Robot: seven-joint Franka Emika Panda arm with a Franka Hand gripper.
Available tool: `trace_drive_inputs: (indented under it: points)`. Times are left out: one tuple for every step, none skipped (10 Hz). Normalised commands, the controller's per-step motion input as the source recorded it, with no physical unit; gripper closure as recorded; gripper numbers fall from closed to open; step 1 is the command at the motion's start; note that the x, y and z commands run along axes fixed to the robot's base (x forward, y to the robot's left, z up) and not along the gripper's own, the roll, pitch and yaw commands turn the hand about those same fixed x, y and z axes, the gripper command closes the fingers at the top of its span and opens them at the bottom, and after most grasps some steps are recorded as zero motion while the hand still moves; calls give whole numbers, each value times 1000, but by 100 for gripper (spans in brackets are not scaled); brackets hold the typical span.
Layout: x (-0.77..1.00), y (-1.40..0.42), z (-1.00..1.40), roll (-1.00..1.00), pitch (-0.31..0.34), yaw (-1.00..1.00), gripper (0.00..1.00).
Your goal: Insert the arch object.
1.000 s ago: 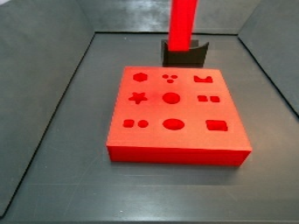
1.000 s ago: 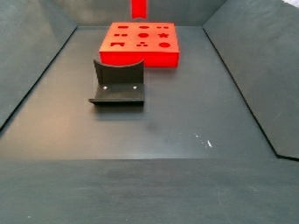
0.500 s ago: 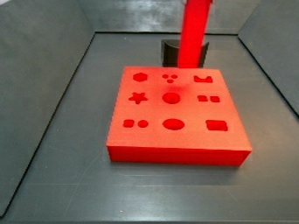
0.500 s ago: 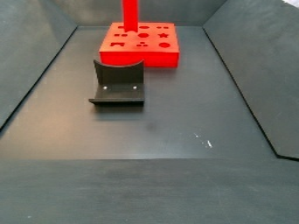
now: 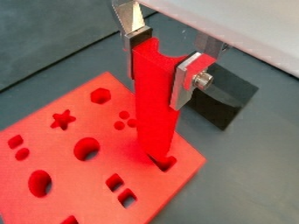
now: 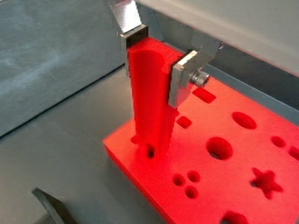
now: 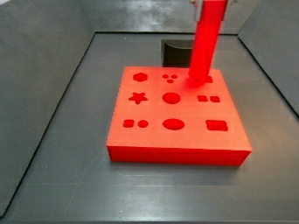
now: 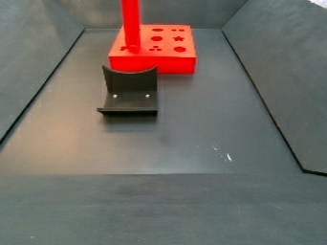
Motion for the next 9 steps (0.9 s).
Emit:
trace_drive_inputs:
  points:
    - [0,-20,0,4,0,0,100]
    - [531,0,0,-39,0,0,100]
    - [623,0,0,-27,0,0,100]
    - [346,0,0,0,9,-26,100]
    - [-11,3,0,51,17,-117,100]
    - [-151,0,-20,47,0,-237,100]
    - [-137,0,-9,36,0,-369,100]
    - [-117,0,0,79,34,-477,100]
    - [-86,0,0,37,4,-403,100]
